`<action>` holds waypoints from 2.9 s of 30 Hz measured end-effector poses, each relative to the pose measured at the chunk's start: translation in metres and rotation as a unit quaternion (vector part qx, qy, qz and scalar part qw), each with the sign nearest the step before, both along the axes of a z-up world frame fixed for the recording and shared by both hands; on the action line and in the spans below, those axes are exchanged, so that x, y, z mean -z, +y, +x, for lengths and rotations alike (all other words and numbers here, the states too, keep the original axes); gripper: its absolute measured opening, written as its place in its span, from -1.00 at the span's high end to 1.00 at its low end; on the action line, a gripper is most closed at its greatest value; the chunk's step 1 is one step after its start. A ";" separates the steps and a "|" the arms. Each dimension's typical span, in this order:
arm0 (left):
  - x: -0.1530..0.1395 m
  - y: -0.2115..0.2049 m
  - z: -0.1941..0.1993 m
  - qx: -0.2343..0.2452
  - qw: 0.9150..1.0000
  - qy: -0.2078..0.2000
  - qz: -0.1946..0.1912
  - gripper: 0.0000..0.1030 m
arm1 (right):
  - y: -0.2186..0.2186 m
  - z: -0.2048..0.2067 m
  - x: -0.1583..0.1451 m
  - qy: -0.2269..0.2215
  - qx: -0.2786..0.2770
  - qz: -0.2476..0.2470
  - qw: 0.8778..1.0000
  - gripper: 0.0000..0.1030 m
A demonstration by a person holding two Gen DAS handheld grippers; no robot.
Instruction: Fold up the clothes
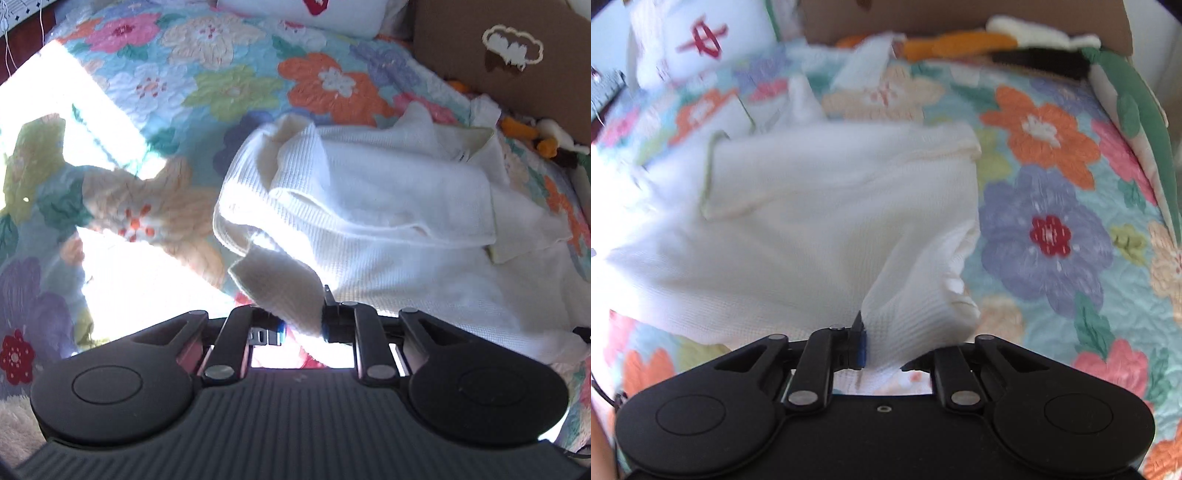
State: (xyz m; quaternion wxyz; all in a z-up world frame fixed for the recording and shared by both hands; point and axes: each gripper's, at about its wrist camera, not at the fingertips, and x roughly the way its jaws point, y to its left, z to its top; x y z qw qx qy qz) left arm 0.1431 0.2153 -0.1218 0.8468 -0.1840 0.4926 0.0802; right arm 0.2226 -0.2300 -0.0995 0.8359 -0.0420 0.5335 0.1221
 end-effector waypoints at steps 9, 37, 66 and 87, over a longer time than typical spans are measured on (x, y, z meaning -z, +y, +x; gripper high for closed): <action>-0.031 0.020 -0.040 -0.017 0.999 -0.009 -0.034 0.46 | -0.025 -0.008 -0.015 0.015 0.058 -0.037 0.998 0.23; 0.001 -0.013 0.101 0.089 0.992 -0.090 0.000 0.90 | 0.100 0.099 0.043 0.006 0.080 0.244 0.966 0.92; -0.016 0.000 0.154 0.116 0.967 -0.222 -0.038 -0.02 | 0.069 0.142 -0.021 -0.115 0.020 0.183 0.976 -0.10; 0.010 -0.052 0.229 0.095 0.976 -0.188 -0.051 -0.02 | 0.045 0.174 0.020 -0.205 0.110 0.093 0.968 -0.02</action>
